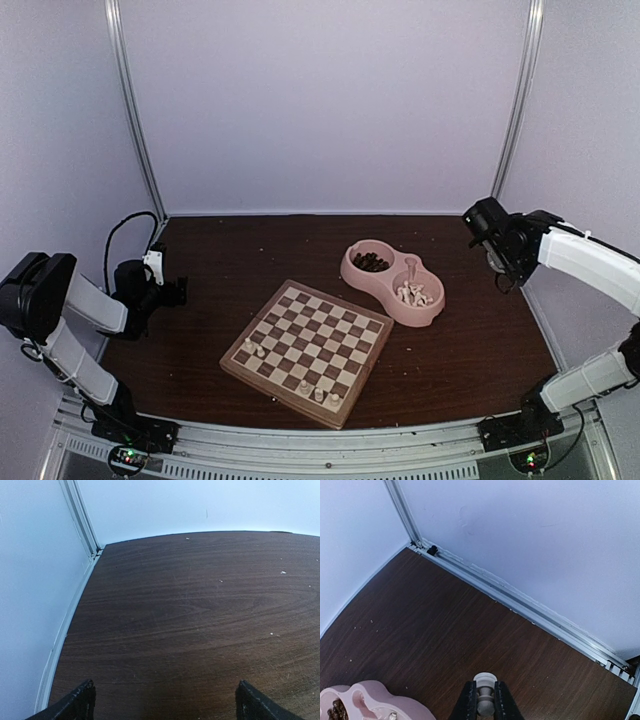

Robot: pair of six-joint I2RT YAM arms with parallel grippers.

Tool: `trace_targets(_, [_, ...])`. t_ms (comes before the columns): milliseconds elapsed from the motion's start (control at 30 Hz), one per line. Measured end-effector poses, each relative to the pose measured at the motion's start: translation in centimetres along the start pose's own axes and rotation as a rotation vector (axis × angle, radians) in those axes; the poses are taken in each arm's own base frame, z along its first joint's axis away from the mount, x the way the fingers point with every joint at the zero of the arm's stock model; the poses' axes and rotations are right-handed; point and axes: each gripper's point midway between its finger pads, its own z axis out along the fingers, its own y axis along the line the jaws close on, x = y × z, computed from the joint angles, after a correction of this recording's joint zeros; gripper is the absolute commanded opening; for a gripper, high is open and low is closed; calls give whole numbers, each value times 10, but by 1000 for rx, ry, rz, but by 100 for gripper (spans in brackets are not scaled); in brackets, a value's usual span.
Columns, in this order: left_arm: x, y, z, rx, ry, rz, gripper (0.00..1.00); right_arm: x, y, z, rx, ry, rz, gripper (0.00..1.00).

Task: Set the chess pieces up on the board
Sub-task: Place the pawn on the chessboard.

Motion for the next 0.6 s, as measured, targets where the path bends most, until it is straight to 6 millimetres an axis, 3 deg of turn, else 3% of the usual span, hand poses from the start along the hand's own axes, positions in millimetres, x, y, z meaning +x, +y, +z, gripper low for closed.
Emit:
trace_targets(333, [0, 0, 0, 0, 0, 0, 98, 10, 21, -5, -268, 29, -108, 0])
trace_targets(600, [0, 0, 0, 0, 0, 0, 98, -10, 45, -12, -311, -3, -252, 0])
